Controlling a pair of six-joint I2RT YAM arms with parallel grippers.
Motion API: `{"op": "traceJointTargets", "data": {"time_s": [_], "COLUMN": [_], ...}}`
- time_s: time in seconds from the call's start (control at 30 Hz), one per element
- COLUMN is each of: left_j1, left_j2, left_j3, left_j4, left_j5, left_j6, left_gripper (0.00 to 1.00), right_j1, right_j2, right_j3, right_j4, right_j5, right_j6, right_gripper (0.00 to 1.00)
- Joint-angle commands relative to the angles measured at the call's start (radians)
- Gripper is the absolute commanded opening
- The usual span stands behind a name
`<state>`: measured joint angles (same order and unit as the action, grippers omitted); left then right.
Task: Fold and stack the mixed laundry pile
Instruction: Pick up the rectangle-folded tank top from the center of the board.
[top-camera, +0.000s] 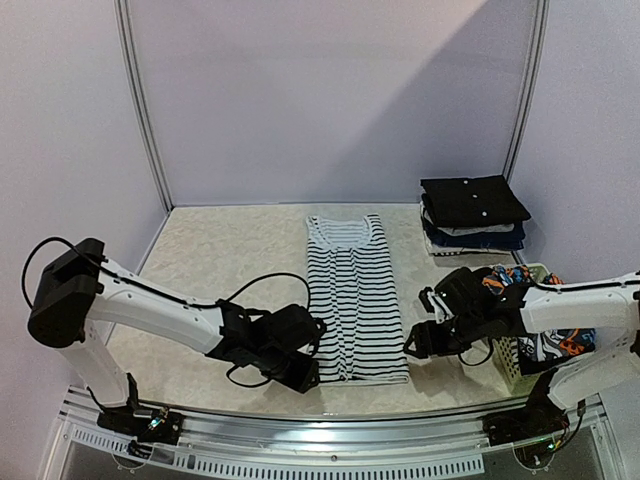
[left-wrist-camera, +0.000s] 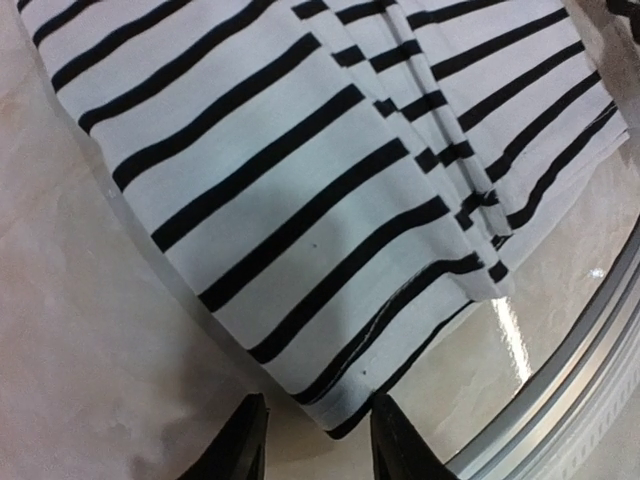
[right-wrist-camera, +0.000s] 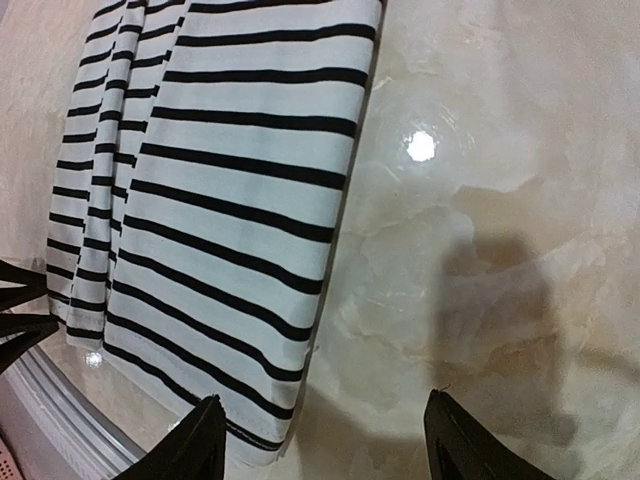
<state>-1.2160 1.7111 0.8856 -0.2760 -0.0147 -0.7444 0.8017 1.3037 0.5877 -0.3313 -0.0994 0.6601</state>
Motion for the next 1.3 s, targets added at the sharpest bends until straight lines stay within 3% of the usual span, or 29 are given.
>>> {"op": "traceJointTargets", "data": {"time_s": [0.0, 0.47, 0.77, 0.93, 1.17, 1.27], "left_j1": [-0.029, -0.046, -0.053, -0.054, -0.057, -0.061], "left_j2": [0.023, 0.050, 0.054, 0.050, 0.043, 0.035], "left_j3": [0.003, -0.007, -0.016, -0.016, -0.019, -0.020], "left_j4": [0.012, 0.032, 0.043, 0.041, 0.043, 0.042], "left_j5": [0.002, -0.034, -0.037, -0.040, -0.044, -0.044], "left_j6": [-0.022, -0.057, -0.067, -0.067, -0.064, -0.065], "left_gripper": [0.35, 0.25, 0.19, 0.16, 0.10, 0.09], "right_j1": [0.017, 0.069, 0.111, 0.120, 0.122, 0.123], "right_j2": [-0.074, -0.031, -0.013, -0.014, 0.003, -0.009], "right_j3": [-0.053, -0.156, -0.178, -0.186, -0.181, -0.172], "right_j4": [0.033, 0.220, 0.235, 0.241, 0.245, 0.230], "right_j5": [-0.028, -0.164, -0.158, -0.148, -0.145, -0.142], "right_j6": [0.076, 0.144, 0.186, 0.196, 0.197, 0.195], "right_gripper": [0.68, 0.53, 0.26, 0.21, 0.01, 0.00]}}
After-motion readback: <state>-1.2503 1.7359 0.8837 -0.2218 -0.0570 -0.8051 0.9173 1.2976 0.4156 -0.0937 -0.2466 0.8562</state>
